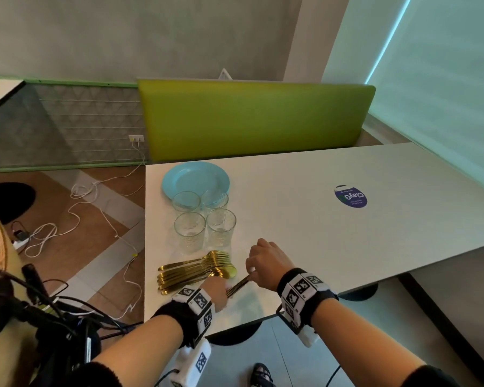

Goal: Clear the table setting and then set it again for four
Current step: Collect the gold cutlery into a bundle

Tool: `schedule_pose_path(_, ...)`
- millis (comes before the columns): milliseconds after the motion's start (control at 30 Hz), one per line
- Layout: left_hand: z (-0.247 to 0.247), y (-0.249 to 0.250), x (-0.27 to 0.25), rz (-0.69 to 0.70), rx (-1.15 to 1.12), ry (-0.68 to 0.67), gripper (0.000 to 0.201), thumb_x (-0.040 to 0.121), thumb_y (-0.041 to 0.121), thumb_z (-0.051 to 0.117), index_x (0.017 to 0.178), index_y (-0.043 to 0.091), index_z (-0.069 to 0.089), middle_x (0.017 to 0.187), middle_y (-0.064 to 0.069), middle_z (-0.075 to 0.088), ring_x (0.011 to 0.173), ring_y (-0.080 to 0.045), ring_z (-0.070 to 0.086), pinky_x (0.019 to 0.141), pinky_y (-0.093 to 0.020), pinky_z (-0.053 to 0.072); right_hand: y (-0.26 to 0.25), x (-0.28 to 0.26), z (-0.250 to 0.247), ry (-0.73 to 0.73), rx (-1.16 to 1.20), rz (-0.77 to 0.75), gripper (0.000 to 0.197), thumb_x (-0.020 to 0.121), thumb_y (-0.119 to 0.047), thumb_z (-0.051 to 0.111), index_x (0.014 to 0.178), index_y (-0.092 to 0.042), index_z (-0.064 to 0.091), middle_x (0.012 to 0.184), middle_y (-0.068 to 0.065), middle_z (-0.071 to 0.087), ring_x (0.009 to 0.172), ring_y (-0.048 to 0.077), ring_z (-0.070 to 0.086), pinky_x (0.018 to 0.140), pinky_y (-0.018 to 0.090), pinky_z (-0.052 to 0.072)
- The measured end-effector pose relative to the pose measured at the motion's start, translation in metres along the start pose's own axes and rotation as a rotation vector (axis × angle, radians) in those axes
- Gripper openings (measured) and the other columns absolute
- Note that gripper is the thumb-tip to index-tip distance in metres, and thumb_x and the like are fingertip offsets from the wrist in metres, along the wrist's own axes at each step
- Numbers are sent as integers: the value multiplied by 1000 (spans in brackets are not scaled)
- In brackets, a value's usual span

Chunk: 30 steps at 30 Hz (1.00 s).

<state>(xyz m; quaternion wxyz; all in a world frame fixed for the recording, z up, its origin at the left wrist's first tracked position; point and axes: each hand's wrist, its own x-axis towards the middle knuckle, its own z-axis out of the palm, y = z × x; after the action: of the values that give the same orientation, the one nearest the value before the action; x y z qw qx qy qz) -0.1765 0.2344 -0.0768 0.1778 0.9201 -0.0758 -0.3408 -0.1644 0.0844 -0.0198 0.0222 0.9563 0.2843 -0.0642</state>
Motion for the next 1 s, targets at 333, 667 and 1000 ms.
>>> schedule_pose_path(333,15,-45,-2,148,66,186,64,90,-9,40,147,19,33,147,-8,42,133,-20,43,110,-24,34,14,-2,2,-62,20,127,26,92,-26,51,110,-17,68,119,4,60,118,23,43,95,31,39)
schedule_pose_path(667,10,-54,-2,91,355,152,46,95,-3,36,140,8,43,145,-10,43,133,-24,43,110,-25,32,28,-8,2,-59,57,211,24,93,-28,52,107,-17,68,117,3,60,119,21,42,96,30,41)
schedule_pose_path(1000,-1,-50,-4,-38,374,101,36,95,4,44,130,2,49,128,-14,55,118,-27,56,99,-27,42,39,-17,6,-60,56,255,24,93,-29,53,109,-19,67,118,1,59,120,18,41,96,28,41)
